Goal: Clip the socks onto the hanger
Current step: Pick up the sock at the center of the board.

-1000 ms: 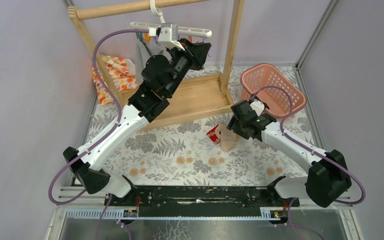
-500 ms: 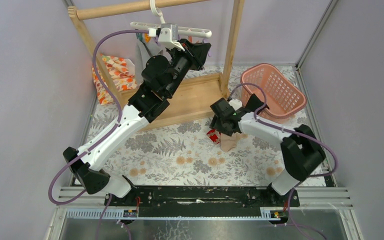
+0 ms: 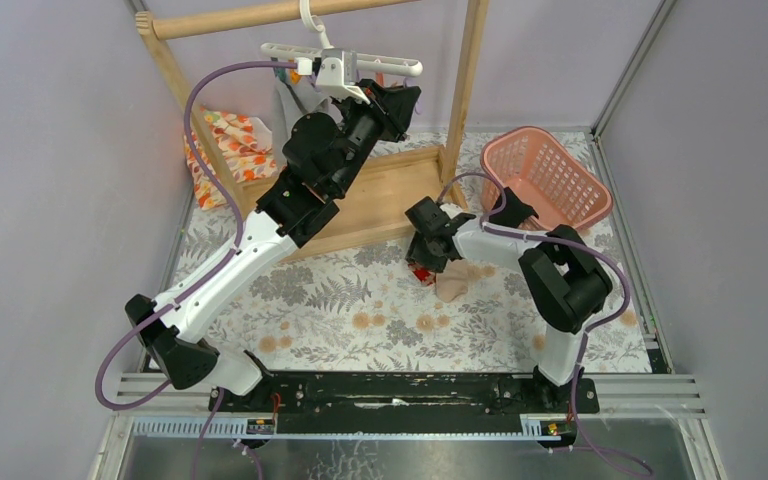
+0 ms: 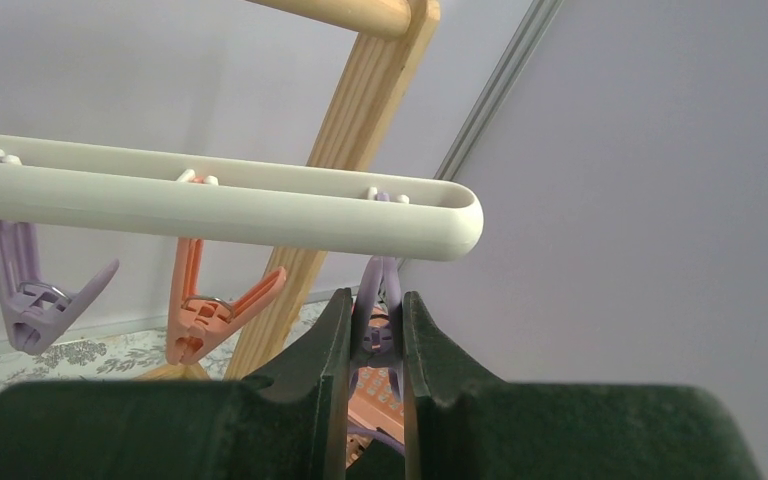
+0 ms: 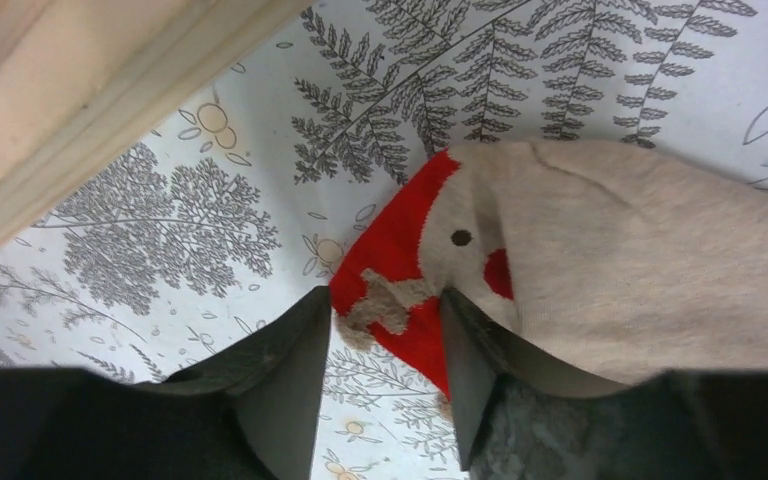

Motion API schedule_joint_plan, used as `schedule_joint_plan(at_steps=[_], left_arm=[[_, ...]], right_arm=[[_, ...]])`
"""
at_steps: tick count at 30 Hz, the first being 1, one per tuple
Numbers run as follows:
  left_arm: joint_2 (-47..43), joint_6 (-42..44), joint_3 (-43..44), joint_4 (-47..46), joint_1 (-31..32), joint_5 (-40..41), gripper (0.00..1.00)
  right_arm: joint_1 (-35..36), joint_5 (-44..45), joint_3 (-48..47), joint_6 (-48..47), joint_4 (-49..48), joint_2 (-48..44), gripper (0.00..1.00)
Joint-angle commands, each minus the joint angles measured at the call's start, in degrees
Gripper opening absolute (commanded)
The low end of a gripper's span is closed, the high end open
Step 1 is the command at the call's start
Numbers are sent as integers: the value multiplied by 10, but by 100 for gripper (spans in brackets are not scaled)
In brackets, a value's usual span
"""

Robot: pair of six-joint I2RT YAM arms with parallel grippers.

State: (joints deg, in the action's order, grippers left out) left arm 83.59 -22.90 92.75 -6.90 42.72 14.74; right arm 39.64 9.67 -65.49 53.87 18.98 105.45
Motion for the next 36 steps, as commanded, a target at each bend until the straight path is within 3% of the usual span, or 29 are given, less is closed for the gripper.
schedule_joint_plan(at_steps=[1, 5, 16, 22, 31, 36], left_arm=[[-14, 17, -3, -36, 4, 18, 0], [-15, 17, -4, -36, 5, 18, 0], [-17, 16, -6, -37, 8, 17, 0], [-16, 15, -6, -38, 9, 15, 0], [-12, 8, -6, -38, 11, 10, 0], [-11, -2, -5, -37, 11, 3, 0]], right_arm=[[3, -23, 8, 6, -19, 17, 37], [0, -19, 16, 3, -10, -7, 1], [-4, -16, 27, -12, -2, -166, 0], [-5, 38, 12, -25, 30, -277, 0], [-74, 48, -94, -85, 122, -400, 0], [-77, 24, -136, -118, 105, -433, 0]])
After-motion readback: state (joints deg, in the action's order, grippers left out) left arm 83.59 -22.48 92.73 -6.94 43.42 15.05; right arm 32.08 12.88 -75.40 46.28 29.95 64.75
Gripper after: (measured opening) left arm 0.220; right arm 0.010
